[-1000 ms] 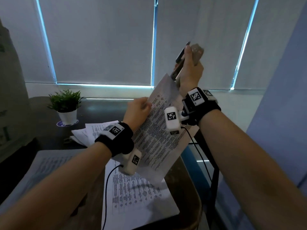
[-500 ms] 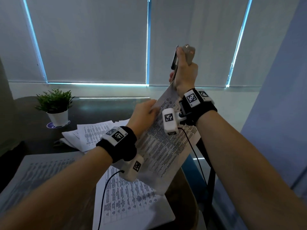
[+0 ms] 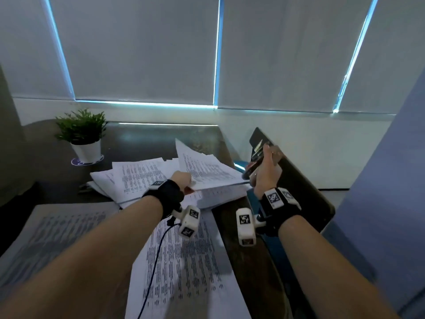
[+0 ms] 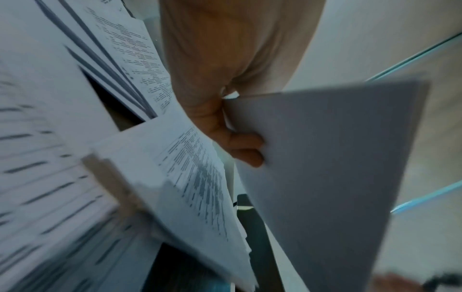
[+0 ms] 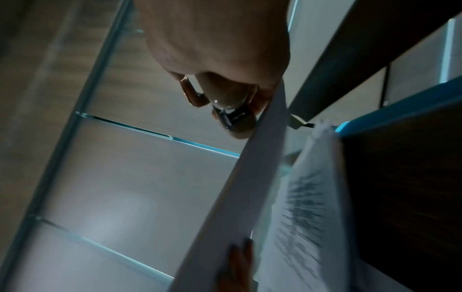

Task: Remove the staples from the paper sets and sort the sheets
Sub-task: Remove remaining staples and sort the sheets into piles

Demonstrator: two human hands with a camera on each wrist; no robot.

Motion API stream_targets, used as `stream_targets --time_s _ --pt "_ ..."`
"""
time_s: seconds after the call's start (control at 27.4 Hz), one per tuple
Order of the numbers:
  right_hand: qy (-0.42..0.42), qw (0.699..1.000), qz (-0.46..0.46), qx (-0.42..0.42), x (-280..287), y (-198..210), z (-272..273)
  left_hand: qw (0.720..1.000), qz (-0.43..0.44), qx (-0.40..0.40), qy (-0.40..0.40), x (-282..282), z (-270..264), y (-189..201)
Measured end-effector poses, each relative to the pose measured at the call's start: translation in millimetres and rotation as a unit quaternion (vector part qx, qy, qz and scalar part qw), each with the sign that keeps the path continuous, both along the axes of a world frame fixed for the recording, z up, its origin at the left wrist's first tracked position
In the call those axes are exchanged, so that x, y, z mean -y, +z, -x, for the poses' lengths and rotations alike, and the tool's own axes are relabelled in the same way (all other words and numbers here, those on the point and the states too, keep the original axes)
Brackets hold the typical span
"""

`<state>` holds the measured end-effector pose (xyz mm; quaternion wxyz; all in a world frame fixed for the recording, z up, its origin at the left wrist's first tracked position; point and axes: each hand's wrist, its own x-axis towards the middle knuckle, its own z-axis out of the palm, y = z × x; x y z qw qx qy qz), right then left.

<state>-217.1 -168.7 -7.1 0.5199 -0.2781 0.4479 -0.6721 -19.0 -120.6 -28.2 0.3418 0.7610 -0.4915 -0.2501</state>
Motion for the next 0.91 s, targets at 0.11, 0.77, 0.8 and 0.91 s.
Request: stream_targets --time_s 0.11,0.77,0.8,0.91 --pt "0.021 0.998 -0.066 -0.002 -2.5 -39.9 -4.6 0.999 0.036 -0.032 0.008 27.3 -10.4 4.9" --pt "0.262 0.946 -0.187 0.046 -74.2 -111.4 -78.4 0.966 -0.201 0.157 0.032 -105.6 -75.0 -85.9" --pt "0.261 0.947 -0.180 0.043 -74.8 -112.5 -77.7 0.965 -0.201 0.165 0.036 -105.4 -69.9 -86.3" --pt "0.263 0.949 -0.171 0.030 -78.2 -111.9 -76.4 0.965 -0.189 0.174 0.047 -106.9 -59.8 -85.8"
